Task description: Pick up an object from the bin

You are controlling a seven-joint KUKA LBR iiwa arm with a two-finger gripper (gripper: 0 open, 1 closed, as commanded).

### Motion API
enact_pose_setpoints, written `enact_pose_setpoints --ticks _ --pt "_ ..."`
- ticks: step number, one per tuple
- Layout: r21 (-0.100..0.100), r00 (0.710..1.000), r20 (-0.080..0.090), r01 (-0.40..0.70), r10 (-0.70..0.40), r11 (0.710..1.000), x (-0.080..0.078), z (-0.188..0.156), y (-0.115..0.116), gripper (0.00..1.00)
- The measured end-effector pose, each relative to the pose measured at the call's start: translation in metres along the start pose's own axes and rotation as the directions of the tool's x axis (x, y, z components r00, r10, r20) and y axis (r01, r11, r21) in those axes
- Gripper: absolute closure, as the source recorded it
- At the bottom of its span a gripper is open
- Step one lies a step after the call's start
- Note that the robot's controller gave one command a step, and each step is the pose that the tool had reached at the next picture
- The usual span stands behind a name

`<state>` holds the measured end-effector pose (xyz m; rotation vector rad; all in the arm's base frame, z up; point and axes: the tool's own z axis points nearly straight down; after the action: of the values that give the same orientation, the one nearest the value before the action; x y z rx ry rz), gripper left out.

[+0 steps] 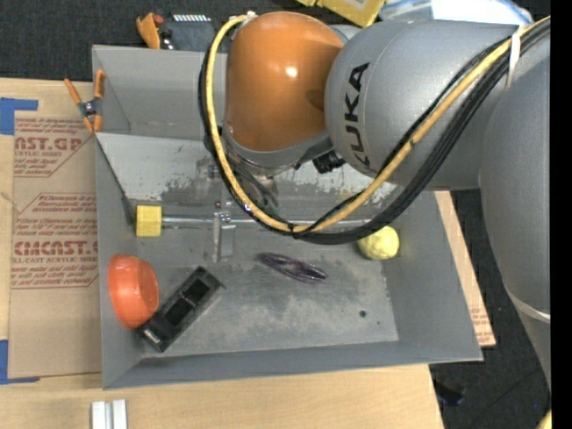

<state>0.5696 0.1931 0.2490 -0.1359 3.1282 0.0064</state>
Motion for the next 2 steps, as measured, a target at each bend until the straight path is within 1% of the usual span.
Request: enact_pose_setpoints --ticks 1,2 --pt "0.000 0.976 -0.001 0.217 -0.217 0.976 0.010 0.008 0.019 0.00" --pt "-0.002 0.985 0.002 0.173 -0.173 0.985 0.005 0.076 0.043 0.00"
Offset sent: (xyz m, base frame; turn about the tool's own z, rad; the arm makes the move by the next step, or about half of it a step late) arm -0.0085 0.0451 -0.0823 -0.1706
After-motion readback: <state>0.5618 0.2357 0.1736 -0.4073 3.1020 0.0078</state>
